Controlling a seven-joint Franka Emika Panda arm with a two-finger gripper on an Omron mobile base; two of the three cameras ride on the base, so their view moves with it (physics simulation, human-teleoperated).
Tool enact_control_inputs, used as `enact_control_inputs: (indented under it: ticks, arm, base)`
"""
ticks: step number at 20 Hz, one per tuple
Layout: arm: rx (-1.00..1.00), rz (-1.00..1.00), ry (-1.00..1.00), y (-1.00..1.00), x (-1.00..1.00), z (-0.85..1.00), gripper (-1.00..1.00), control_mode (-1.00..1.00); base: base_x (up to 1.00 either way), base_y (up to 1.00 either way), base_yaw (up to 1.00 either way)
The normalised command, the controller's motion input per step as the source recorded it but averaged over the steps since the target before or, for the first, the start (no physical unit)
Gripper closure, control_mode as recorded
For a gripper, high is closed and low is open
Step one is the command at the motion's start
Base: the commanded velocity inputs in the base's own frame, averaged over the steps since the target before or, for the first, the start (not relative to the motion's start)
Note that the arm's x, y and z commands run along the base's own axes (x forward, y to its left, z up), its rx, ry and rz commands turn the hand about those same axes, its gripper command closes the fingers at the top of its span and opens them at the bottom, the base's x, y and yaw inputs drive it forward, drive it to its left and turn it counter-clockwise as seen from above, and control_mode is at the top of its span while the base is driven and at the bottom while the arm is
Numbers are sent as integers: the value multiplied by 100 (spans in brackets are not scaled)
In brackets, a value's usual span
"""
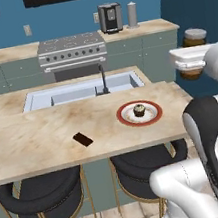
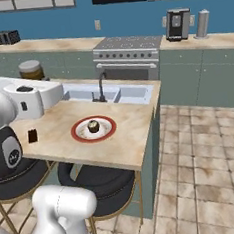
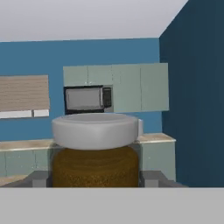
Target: Take the cinnamon bottle from the cabinet and place it on the dining table, next to the plate with the cupcake. Then take the chocolate from the dining counter and place it on the cupcake plate.
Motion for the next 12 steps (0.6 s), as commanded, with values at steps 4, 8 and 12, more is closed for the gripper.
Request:
enact_control_inputs:
  ticks: [4,8,12]
  arm:
    - [7,35,31,-57,56,-37,100,-100]
    - [0,43,30,-57,40,-50,100,-100]
    - [0,43,30,-69,27,-65,100,-100]
  base:
    - [0,0,0]
    - [0,0,0]
    - [0,0,0]
